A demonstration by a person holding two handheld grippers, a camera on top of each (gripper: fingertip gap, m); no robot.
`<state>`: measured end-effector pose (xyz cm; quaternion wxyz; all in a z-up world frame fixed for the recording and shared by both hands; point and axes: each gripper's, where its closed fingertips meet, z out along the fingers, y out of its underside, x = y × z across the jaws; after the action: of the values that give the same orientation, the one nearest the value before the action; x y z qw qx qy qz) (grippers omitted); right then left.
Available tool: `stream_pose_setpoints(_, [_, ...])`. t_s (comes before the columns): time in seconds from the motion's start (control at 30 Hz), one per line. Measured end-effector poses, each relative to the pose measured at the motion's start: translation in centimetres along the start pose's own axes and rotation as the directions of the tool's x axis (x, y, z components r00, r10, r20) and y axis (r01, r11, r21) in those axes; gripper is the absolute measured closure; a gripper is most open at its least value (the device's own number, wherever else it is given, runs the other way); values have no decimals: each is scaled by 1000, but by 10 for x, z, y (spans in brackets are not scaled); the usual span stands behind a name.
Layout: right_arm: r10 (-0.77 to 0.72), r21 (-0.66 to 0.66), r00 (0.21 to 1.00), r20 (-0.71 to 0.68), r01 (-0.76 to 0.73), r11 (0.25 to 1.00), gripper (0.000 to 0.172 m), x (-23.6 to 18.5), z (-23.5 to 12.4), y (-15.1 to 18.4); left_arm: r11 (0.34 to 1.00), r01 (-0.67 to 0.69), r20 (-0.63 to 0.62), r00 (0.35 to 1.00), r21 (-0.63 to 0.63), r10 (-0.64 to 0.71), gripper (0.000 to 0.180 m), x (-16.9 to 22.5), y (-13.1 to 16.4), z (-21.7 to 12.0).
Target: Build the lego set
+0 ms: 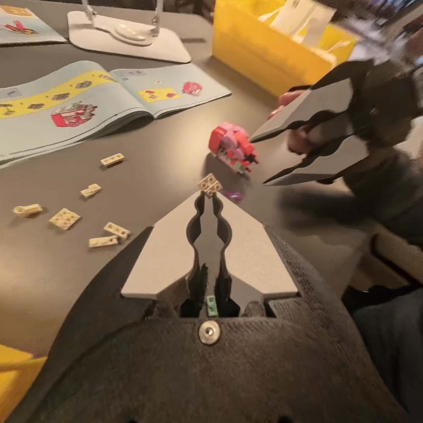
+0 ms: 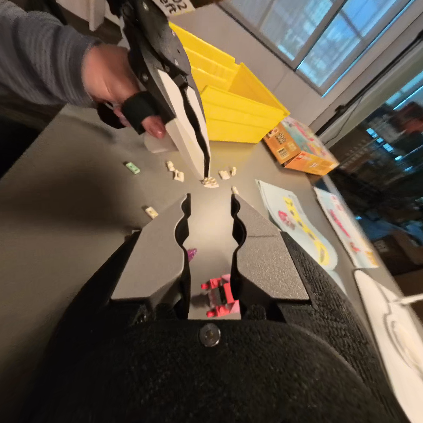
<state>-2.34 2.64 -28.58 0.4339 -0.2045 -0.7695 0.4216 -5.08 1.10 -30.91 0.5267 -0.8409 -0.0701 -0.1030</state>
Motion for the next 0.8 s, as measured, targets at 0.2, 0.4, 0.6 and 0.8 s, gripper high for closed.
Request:
stream_pose_setpoints(0.2, [-309,-25,942,-134,309,951,136,-11,15,-9,989,140,-189,973,38,-131,175,24,-3,-11])
stream_pose_setpoints(0.4, [-458,-59,870,-184,456,888,149,-18,22,-9,988,157,-247,957,11,-149,175,34,2,-14])
stream_pose_setpoints(0.6, [-585,-113,787,-194,575,810,166,-20,22,-5,991,133,-253,958,-33,-137,175,36,9,-14])
stream_pose_setpoints(0.8, [-588,-179,778,-221,560,809,171,-13,23,-1,977,209,-291,938,48,-187,174,38,-4,-18])
